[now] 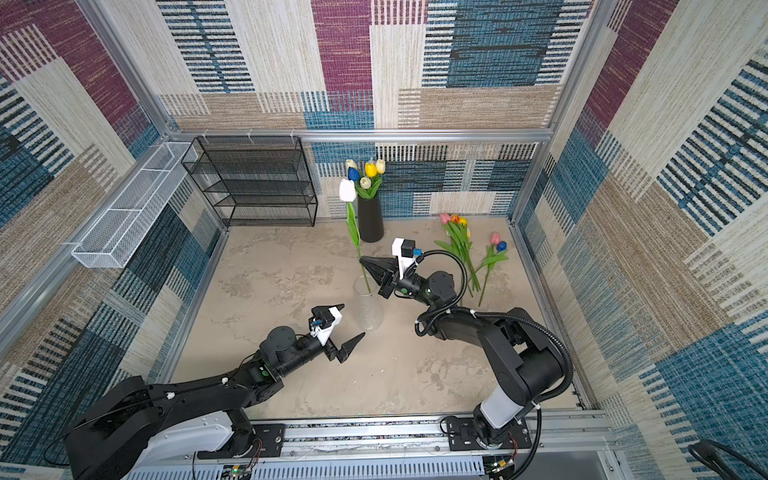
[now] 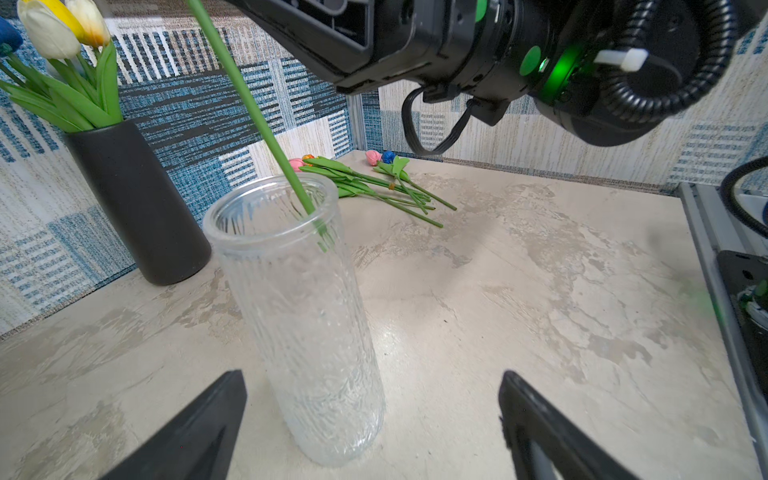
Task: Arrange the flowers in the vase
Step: 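Lower the cream tulip stem into the glass vase and open the right gripper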
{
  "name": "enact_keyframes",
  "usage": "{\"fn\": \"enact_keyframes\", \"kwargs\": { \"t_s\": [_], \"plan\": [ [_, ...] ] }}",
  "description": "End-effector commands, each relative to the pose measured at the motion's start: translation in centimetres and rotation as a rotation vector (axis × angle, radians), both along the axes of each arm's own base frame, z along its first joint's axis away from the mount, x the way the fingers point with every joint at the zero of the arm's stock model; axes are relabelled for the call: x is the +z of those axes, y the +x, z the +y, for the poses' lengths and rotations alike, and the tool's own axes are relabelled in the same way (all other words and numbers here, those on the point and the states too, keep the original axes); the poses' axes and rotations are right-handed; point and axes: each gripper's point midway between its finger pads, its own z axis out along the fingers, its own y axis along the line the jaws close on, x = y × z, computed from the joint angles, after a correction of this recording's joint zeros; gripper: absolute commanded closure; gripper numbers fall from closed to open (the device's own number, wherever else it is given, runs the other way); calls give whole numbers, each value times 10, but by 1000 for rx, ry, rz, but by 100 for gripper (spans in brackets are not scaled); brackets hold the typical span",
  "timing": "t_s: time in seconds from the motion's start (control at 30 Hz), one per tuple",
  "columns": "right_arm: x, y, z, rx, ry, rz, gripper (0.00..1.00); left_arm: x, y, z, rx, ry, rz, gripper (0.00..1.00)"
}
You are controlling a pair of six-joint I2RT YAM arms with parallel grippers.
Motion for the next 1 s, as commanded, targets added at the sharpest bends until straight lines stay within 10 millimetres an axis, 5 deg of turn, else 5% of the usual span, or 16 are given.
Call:
{"fn": "enact_keyframes", "kwargs": {
  "t_s": [0.0, 0.33, 0.53, 0.77, 0.97],
  "plan": [
    [-10, -4, 3, -3, -76, -39, 99, 7, -1, -3, -16, -14, -19, 2],
    [-44, 3, 2, -46, -158, -1, 95, 8, -1, -4, -19, -14, -18, 2],
    [-53, 4, 2, -61, -185, 1, 84, 8, 0, -3, -15, -17, -24, 2],
    [-40, 5, -10, -140, -171, -28, 74, 8, 0, -3, -14, -14, -22, 2],
    [1, 12, -40, -335, -108, -56, 68, 7, 0, -3, -15, -12, -23, 2]
  ]
}}
